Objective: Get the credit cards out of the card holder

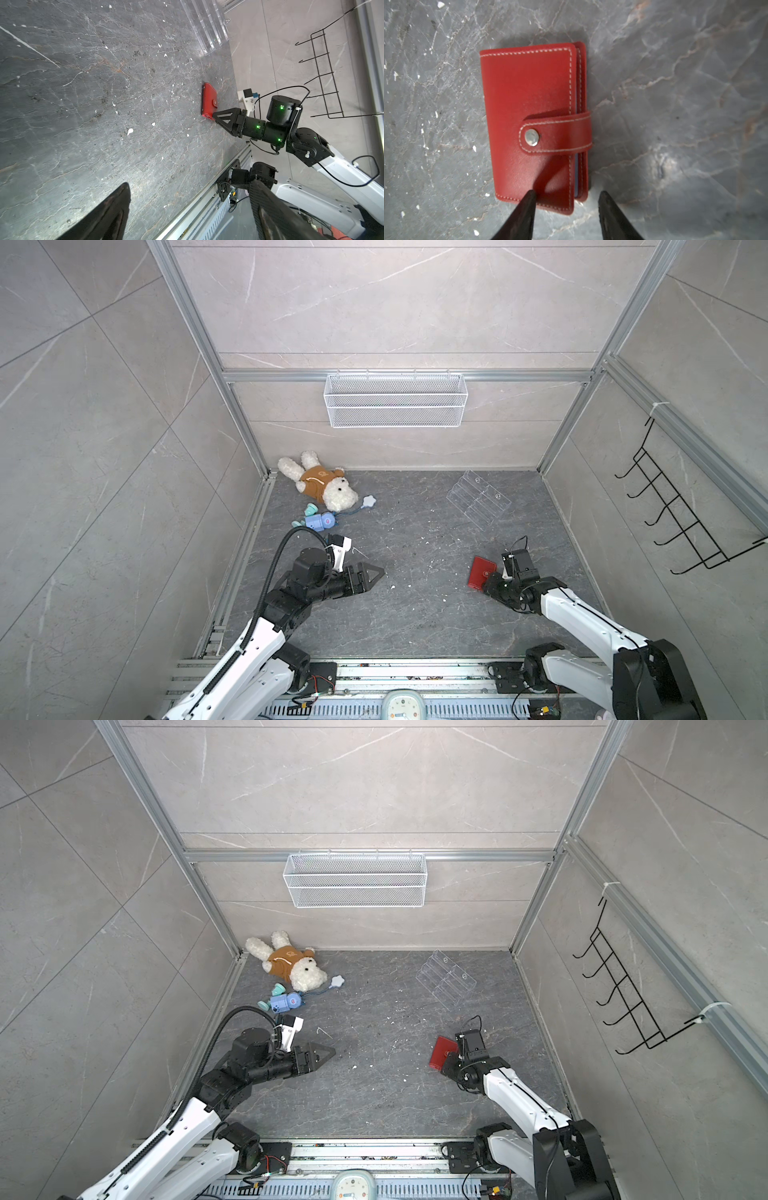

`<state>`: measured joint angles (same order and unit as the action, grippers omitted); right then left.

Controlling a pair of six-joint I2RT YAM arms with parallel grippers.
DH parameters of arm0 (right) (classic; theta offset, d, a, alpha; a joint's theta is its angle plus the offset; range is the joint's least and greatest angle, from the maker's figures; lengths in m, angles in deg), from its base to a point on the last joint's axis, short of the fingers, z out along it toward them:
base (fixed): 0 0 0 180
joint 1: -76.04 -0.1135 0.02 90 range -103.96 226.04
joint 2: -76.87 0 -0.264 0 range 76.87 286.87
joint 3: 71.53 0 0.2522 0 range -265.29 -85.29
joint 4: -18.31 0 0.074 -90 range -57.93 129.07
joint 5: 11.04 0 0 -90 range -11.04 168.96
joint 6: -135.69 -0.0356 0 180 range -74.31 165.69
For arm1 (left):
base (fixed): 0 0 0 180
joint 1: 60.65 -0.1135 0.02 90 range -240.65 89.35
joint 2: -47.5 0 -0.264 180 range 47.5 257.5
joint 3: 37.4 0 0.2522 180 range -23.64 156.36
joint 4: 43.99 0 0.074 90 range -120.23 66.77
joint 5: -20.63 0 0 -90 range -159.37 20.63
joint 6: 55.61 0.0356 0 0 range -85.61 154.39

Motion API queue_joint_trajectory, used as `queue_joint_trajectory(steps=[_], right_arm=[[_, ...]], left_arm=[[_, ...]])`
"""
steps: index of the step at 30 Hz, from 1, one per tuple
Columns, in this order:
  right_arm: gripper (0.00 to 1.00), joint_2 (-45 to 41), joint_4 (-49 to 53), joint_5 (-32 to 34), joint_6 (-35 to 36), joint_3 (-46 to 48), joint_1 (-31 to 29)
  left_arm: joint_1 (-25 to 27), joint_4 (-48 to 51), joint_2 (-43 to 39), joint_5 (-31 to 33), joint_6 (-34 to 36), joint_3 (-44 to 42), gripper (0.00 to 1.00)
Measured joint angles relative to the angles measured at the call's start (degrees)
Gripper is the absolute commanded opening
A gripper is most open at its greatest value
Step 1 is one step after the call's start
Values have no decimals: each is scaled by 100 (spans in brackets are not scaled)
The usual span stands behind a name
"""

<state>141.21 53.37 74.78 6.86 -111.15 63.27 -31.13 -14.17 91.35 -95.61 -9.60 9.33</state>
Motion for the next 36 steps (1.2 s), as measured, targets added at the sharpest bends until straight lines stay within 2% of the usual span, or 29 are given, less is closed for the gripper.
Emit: queue_joint_trajectory(steps=[9,16,20,26,36], right_arm=[[40,256,-153,170,-133,-59,-120],[21,463,-439,332,-361,-140,-195],[16,466,-494,382,-455,-138,-249],[1,400,-625,450,-555,-63,-387],[0,-9,-881,310,-560,197,-876]], left_arm=[[525,-883,776,457,-181,0,90],[778,-1410,1250,535,-297,0,89],[868,-1639,1410,555,-361,0,88],[999,-1991,1596,675,-494,0,88],[1189,-3075,2411,660,-1084,0,85]])
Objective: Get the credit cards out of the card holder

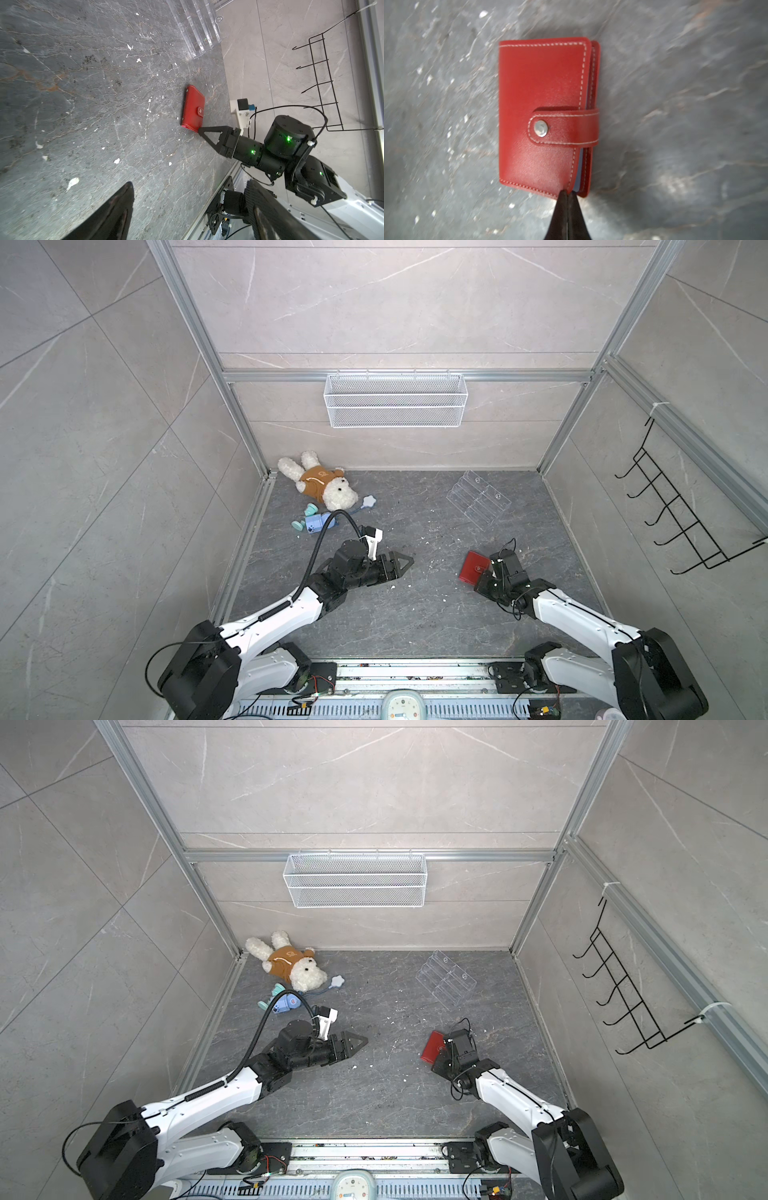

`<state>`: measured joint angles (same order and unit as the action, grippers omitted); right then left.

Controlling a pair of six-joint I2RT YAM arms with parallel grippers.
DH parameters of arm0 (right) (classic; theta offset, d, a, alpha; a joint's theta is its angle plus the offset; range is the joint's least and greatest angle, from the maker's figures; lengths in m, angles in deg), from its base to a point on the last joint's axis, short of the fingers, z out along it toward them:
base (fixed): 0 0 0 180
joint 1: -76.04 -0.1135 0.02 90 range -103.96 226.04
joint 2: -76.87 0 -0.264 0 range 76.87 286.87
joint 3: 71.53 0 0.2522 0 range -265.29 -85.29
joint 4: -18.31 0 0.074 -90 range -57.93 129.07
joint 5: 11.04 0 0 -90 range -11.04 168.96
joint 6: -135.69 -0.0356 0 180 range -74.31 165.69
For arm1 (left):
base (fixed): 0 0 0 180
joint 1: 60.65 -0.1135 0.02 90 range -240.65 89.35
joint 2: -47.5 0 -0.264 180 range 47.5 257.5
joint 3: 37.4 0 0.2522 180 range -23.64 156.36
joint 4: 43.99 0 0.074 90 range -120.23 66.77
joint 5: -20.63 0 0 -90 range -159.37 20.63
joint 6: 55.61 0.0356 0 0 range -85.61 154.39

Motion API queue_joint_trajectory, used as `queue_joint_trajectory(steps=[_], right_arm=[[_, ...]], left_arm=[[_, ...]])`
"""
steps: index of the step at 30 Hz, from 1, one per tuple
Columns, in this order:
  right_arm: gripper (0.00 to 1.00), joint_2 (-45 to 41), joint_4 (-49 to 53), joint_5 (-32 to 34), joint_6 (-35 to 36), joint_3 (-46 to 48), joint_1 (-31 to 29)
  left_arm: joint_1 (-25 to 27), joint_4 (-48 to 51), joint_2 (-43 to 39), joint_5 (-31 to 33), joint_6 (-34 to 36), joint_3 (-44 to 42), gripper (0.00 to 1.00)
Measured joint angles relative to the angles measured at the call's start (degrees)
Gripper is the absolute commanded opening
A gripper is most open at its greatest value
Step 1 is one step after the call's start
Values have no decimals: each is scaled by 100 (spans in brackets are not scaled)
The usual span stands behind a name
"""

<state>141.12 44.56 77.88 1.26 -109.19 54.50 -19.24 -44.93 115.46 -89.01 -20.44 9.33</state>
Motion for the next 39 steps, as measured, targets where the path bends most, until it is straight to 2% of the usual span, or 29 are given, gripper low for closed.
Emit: queue_joint_trajectory(steps=[9,19,27,39], right_arm=[[0,-610,-509,-417,-146,111,-1001],[0,-461,-1119,-544,-485,122,-1650],[0,-509,-1416,-590,-599,138,-2013],[0,-809,-1902,-691,-643,-251,-2540]], left_arm=[[232,-850,988,-151,-629,0,83],[415,-1451,1639,-142,-1158,-4,81],[485,-1875,1722,-120,-1554,-345,83],[485,-3366,1755,385,-2924,-1189,87]])
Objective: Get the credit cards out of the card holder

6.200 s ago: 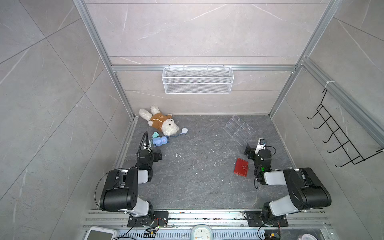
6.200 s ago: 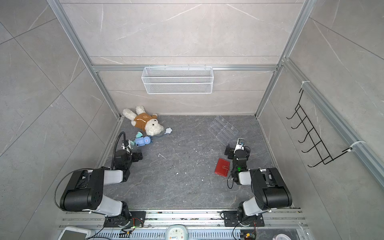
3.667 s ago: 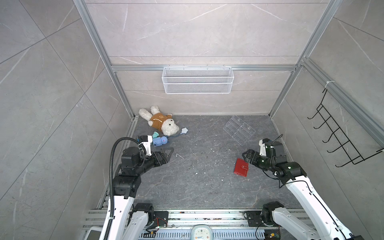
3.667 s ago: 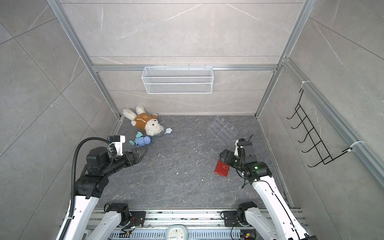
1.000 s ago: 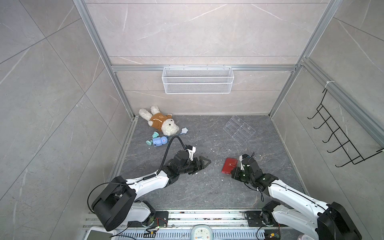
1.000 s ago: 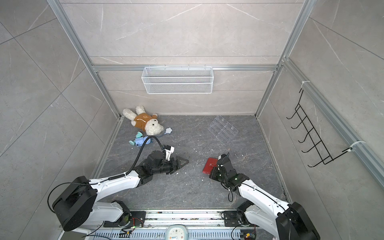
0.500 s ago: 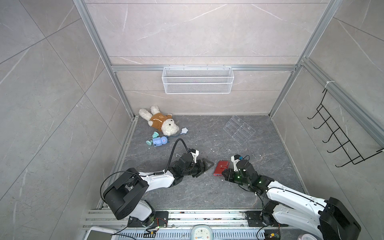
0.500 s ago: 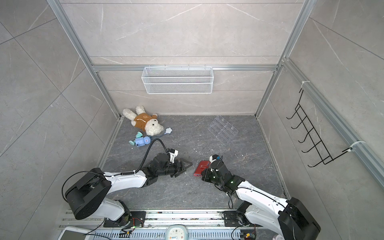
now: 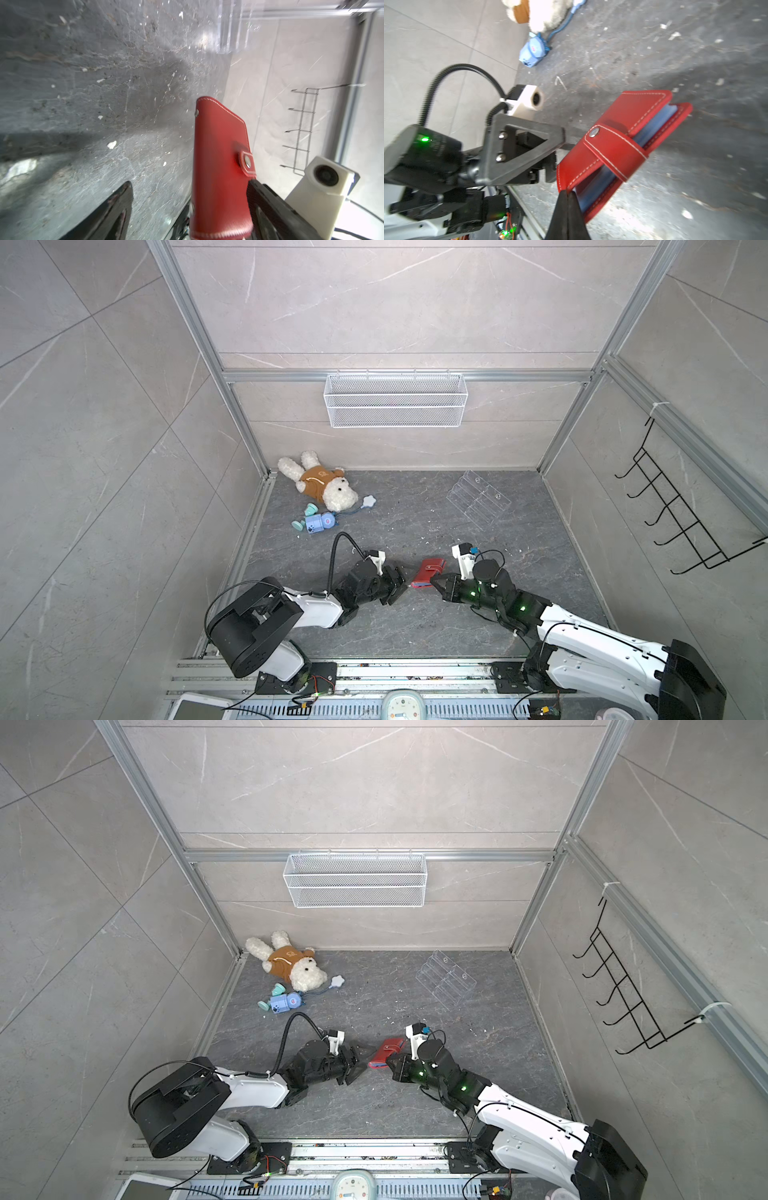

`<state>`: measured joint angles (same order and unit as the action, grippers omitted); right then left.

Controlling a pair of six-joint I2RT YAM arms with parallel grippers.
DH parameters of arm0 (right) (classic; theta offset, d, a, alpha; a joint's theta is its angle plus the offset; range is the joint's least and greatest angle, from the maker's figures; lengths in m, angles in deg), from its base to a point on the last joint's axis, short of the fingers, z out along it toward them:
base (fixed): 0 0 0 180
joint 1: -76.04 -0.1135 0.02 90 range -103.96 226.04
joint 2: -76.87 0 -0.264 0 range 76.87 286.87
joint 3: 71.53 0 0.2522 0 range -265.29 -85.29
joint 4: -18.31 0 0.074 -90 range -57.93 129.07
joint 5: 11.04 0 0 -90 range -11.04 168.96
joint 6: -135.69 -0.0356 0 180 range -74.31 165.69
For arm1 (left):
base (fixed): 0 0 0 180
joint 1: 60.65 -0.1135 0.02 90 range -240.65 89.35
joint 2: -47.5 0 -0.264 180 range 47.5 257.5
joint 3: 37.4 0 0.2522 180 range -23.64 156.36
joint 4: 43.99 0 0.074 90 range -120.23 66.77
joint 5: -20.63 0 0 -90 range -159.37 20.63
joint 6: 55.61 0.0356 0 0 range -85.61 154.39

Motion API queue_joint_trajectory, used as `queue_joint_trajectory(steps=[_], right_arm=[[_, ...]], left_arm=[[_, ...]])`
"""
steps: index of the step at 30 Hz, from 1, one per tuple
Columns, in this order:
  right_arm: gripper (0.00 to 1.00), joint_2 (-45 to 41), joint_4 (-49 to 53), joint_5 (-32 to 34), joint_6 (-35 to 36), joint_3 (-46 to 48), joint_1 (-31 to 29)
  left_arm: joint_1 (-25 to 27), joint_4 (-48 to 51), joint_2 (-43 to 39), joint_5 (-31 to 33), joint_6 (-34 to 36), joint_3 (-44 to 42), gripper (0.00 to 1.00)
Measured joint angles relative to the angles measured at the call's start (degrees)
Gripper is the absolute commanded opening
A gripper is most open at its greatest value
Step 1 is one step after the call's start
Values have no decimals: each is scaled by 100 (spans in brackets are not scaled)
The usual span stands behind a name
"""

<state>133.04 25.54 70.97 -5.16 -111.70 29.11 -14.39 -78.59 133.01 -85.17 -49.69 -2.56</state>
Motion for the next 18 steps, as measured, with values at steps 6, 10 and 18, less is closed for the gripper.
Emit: queue_joint_trajectory(steps=[6,10,18], right_arm=[[0,103,-503,-87,-66,-61,-232],[0,269,-717,-133,-66,-127,-380],[0,348,-994,-173,-66,-199,-455]], left_arm=[[9,-614,-138,262,-505,-144,87],[11,-1016,-151,382,-765,-155,70],[11,-1443,-389,656,-951,-413,41]])
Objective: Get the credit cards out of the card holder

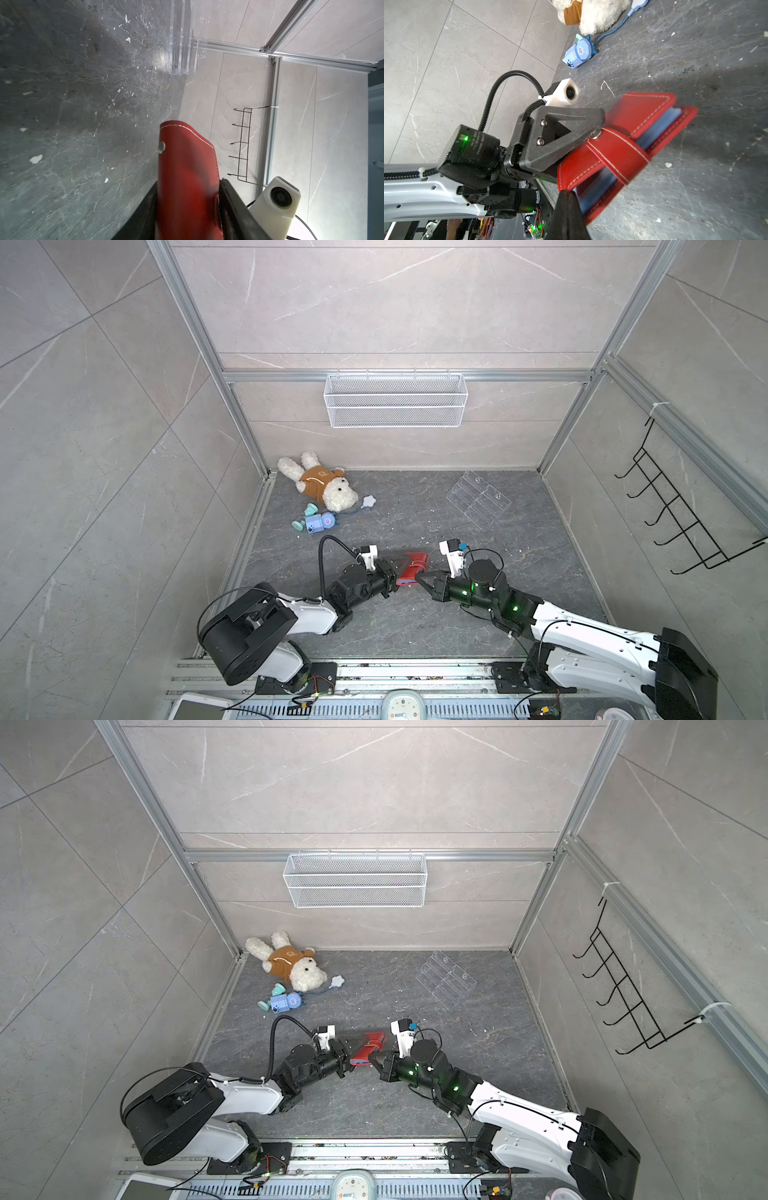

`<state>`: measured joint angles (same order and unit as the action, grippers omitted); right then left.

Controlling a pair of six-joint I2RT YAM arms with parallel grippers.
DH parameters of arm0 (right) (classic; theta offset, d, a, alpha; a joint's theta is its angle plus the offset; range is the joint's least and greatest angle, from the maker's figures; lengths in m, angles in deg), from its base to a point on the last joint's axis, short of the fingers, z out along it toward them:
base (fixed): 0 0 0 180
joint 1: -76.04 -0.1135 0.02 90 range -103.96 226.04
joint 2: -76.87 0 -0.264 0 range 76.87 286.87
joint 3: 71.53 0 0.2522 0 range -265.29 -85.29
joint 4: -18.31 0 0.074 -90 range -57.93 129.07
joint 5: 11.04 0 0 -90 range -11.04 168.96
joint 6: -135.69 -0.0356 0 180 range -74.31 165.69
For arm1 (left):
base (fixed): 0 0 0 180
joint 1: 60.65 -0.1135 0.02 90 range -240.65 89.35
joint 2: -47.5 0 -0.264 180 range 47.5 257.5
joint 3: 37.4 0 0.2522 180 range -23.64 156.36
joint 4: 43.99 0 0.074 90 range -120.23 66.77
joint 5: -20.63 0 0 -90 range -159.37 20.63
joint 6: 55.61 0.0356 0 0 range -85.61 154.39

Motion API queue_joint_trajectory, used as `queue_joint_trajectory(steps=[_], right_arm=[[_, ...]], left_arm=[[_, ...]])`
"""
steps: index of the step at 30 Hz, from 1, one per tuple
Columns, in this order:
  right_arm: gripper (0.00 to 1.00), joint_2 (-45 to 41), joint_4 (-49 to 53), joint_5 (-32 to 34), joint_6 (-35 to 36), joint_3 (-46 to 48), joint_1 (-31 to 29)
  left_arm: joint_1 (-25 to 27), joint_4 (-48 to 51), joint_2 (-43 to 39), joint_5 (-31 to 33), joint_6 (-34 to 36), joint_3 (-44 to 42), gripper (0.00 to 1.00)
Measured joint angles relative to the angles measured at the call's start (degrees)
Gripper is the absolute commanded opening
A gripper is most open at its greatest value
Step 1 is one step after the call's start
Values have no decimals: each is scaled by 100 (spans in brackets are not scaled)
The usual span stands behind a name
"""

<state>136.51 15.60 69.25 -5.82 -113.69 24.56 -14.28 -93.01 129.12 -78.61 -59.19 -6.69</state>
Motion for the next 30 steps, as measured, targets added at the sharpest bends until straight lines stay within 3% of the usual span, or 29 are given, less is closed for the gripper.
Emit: queue_joint_trajectory(steps=[8,15,23,30], right_arm=[[0,-7,-61,0,0,0,-4],[0,-9,-138,-2,0,0,-4],[0,-7,-142,-22,0,0,-4],[0,0,-149,-24,2,0,-4]], left_arm=[[-2,210,-721,210,76,-72,39],[0,490,-1097,293,264,-72,29],[0,796,-1440,334,407,-125,34],[0,1189,-1904,470,610,-149,33]])
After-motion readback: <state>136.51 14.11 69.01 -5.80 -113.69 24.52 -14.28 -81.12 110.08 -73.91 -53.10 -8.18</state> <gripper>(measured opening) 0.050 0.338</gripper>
